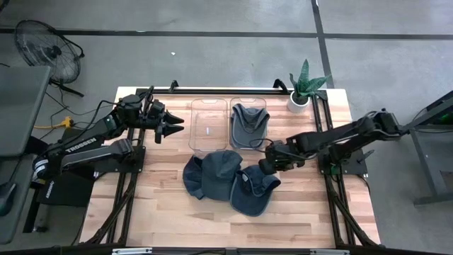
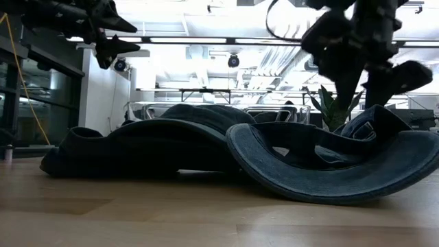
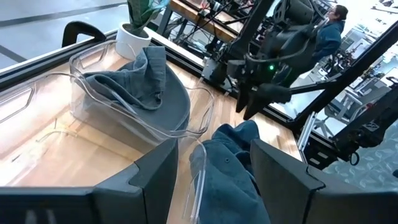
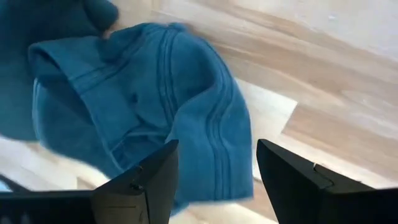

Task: Pick & Place hat
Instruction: Put the right blue cap into the left transparent bin

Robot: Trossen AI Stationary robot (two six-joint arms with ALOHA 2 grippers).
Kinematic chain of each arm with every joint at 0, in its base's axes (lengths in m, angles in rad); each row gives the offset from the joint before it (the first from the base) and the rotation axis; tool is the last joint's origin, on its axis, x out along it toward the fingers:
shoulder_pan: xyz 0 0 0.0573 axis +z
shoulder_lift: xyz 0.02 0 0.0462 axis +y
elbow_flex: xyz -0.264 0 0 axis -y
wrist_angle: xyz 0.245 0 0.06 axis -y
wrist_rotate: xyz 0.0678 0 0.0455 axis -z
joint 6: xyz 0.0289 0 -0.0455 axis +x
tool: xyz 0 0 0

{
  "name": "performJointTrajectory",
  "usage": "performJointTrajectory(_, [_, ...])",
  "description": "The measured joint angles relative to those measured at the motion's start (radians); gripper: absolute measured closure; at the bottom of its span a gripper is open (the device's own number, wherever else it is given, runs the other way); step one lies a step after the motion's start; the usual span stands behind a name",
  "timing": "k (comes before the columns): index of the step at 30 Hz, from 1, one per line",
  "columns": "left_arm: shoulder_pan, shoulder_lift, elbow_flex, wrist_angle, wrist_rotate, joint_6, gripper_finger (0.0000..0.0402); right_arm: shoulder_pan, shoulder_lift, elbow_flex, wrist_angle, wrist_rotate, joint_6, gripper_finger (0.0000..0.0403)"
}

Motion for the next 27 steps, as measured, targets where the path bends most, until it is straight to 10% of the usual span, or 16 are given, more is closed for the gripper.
performJointTrajectory(27, [0.000, 0.001, 0.001, -0.004, -0.021, -0.016, 0.0202, -0.016, 0.261, 0.000, 0.161, -0.039, -0.012, 0.0194])
